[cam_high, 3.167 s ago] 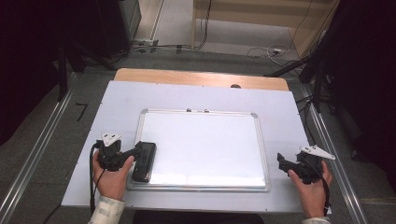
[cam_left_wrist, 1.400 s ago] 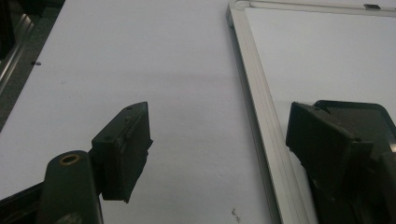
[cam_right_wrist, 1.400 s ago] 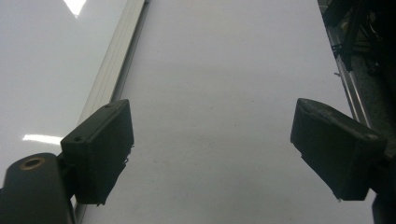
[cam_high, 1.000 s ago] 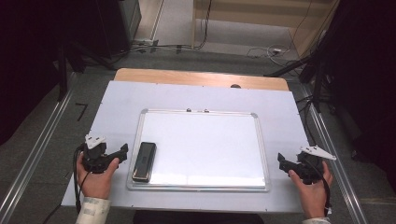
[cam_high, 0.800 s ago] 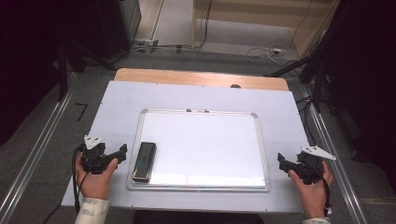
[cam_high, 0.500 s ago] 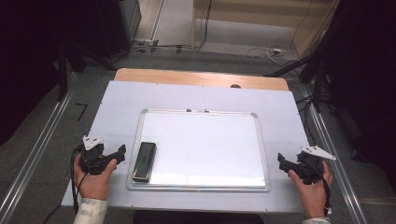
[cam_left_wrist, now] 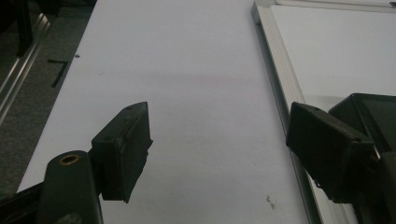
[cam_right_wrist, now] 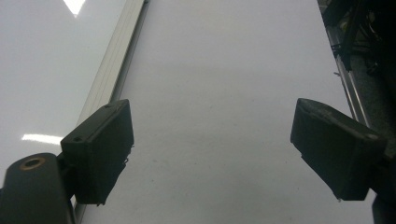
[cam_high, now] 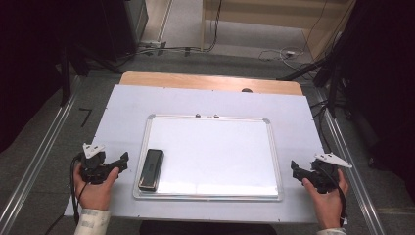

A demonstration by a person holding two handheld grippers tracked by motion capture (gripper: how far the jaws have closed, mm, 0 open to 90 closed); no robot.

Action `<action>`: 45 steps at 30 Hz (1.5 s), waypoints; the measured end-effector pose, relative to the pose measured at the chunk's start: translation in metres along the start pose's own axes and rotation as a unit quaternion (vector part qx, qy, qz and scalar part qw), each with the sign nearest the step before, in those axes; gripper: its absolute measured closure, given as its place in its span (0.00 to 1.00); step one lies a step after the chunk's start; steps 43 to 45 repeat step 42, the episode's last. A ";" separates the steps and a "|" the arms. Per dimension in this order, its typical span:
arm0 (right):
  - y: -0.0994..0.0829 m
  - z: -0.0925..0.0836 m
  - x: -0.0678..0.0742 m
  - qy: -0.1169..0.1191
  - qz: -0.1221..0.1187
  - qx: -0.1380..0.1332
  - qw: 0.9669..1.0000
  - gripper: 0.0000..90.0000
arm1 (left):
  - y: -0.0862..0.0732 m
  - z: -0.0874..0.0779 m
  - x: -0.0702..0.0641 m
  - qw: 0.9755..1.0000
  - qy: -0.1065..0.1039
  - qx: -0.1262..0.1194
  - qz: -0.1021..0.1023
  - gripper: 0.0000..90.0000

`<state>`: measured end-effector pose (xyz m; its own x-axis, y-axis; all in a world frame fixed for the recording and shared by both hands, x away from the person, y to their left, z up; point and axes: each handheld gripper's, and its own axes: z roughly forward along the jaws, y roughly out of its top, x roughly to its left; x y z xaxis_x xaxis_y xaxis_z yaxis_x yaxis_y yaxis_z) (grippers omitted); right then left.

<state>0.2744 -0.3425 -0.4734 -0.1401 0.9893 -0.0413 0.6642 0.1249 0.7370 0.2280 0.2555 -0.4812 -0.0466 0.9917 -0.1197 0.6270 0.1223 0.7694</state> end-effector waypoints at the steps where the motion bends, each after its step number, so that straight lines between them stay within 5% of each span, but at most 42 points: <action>1: 0.000 0.000 0.000 0.000 0.000 0.001 1.000 0.13 | 0.000 0.000 0.000 1.000 0.001 0.001 0.000 0.25; 45: 0.000 0.001 0.000 -0.002 0.000 0.003 1.000 0.13 | -0.004 -0.006 0.019 1.000 0.013 0.000 -0.015 0.25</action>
